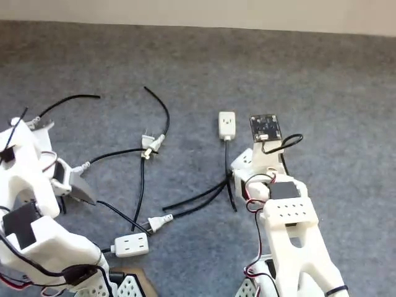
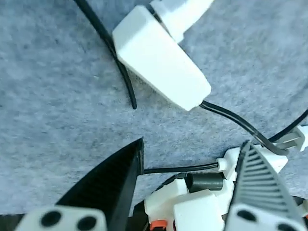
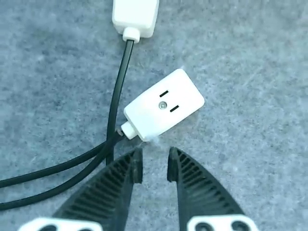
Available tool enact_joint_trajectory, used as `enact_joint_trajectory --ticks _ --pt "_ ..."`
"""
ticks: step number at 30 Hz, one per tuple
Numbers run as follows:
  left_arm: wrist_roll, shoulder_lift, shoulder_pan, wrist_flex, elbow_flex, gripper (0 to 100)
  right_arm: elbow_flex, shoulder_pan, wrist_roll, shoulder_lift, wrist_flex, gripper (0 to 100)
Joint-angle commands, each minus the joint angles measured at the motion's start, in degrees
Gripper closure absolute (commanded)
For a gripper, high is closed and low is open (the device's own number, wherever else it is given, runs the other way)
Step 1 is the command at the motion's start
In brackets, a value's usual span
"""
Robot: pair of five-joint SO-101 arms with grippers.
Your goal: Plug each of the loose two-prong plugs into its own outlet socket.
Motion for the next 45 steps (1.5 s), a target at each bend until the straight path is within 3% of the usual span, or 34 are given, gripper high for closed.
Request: enact_joint_trajectory --ticks 1,10,18,24,29,37,41,44,45 --pt "-1.6 -2.7 -0.4 -4.8 3.6 69 -0.4 -0.6 -0.5 -0.8 -0.7 89.7" --pt "-1.6 -2.2 -0.7 -12.7 4.2 69 -0.4 -0.6 -0.5 -0.8 -0.7 89.7" --pt "-2.0 -2.2 -0.6 -18.2 8.2 89 -0.4 -0.6 -0.5 -0.9 -0.7 89.7" --pt "-9.6 -2.2 -0.7 -19.6 8.0 96 -0.4 -0.6 -0.5 -0.9 -0.7 89.7" --pt "-17.1 -2.2 -0.7 -19.2 0.7 100 -0.4 -0.6 -0.5 -0.9 -0.7 89.7" --pt "-20.1 2.2 -1.5 -11.8 -25.7 100 1.0 -0.6 -0.5 -1.4 -0.7 89.7" --pt "-21.4 12.9 -0.9 -1.0 -38.7 98 1.1 -0.6 -0.4 -1.4 -0.8 89.7" --pt "-21.1 19.6 -1.0 9.4 -44.4 87 1.0 -0.6 -0.4 -1.4 -0.9 89.7" --pt "-21.0 20.4 -1.2 9.5 -44.4 83 1.0 -0.6 -0.4 -1.4 -0.9 89.7"
